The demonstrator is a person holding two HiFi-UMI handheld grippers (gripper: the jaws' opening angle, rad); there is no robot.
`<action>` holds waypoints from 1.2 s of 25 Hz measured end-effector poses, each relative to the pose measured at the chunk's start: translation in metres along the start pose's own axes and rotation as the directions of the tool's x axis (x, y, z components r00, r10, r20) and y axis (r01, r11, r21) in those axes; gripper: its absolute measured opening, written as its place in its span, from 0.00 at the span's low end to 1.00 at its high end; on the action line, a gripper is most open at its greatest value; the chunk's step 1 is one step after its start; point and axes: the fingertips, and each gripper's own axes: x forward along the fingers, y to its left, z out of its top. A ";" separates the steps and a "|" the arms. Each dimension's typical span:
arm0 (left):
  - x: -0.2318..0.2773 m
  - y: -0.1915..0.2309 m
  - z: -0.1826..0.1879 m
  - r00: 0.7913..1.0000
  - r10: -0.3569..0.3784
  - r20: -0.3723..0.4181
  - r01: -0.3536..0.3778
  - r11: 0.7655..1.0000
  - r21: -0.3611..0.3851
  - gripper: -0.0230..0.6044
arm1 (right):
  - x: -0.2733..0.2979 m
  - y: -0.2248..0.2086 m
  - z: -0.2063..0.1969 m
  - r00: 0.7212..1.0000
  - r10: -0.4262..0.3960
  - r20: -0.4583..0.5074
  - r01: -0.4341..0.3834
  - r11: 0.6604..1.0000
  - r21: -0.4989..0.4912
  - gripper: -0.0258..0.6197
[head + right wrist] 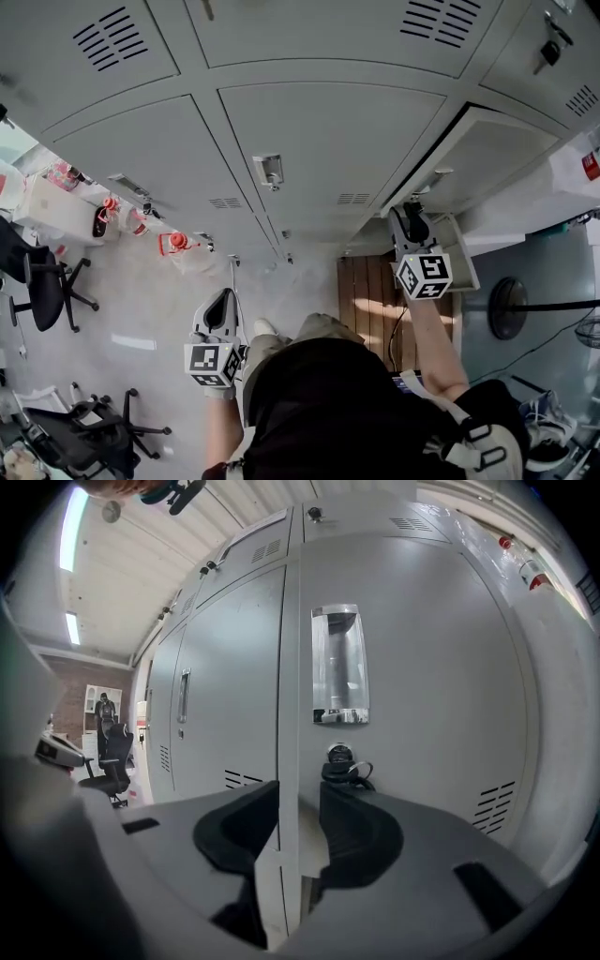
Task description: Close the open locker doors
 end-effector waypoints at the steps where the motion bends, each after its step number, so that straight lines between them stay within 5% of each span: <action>1: 0.000 0.000 -0.001 1.000 0.006 0.000 -0.006 1.000 -0.002 0.05 | 0.002 -0.001 0.000 1.000 0.003 0.000 -0.003 1.000 -0.001 0.25; 17: 0.003 0.002 -0.006 0.999 0.034 0.004 -0.033 0.999 -0.030 0.05 | 0.023 -0.005 0.005 1.000 0.022 -0.005 -0.022 1.000 -0.009 0.27; 30: 0.019 -0.006 -0.002 0.997 -0.073 -0.014 0.073 0.997 0.006 0.05 | -0.004 -0.003 -0.005 1.000 -0.015 -0.024 0.016 1.000 0.017 0.28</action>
